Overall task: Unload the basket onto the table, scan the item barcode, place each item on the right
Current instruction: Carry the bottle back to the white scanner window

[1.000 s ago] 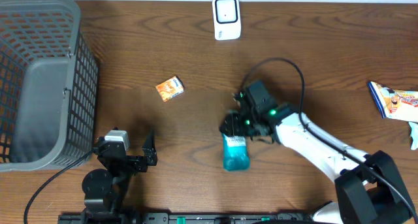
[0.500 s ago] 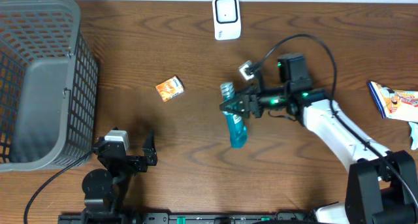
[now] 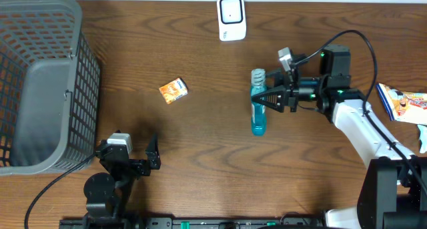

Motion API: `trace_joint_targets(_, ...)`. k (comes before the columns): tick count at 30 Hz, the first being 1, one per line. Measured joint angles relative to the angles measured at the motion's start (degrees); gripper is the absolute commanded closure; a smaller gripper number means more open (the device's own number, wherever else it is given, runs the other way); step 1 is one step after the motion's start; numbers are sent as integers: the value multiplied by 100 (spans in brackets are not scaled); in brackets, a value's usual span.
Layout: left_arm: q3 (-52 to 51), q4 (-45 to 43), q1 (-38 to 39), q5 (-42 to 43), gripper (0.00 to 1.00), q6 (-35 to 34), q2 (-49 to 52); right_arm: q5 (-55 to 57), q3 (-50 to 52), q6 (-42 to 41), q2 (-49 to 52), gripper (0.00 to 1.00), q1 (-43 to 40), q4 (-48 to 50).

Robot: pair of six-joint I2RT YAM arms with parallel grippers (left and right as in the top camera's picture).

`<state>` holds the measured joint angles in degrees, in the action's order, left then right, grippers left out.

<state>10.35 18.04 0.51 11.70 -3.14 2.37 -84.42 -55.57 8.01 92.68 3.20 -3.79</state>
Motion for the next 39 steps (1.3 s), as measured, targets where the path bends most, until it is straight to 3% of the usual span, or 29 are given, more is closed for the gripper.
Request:
trace_joint_targets(8, 0, -2, -2, 0, 2, 0, 0, -114, 2, -264, 0, 78, -278, 361)
trace_joint_targets(17, 0, 0, 0, 2, 2, 0, 0, -247, 0, -2450, 0, 81, -496, 2763)
trace_joint_targets(21, 0, 0, 0, 0, 2, 0, 0, -302, 0, -2894, 0, 90, -555, 2959)
trace_joint_targets(24, 0, 2, 0, 0, 2, 0, 0, -136, 2, -2940, 0, 82, -555, 2820)
trace_joint_targets(30, 0, 2, -2, 0, 2, 0, 0, 1473, 33, -2813, 0, 74, -522, 1818)
trace_joint_targets(39, 0, 0, 0, 2, 2, 0, 0, 4898, 68, -2730, 0, 74, -127, 1150)
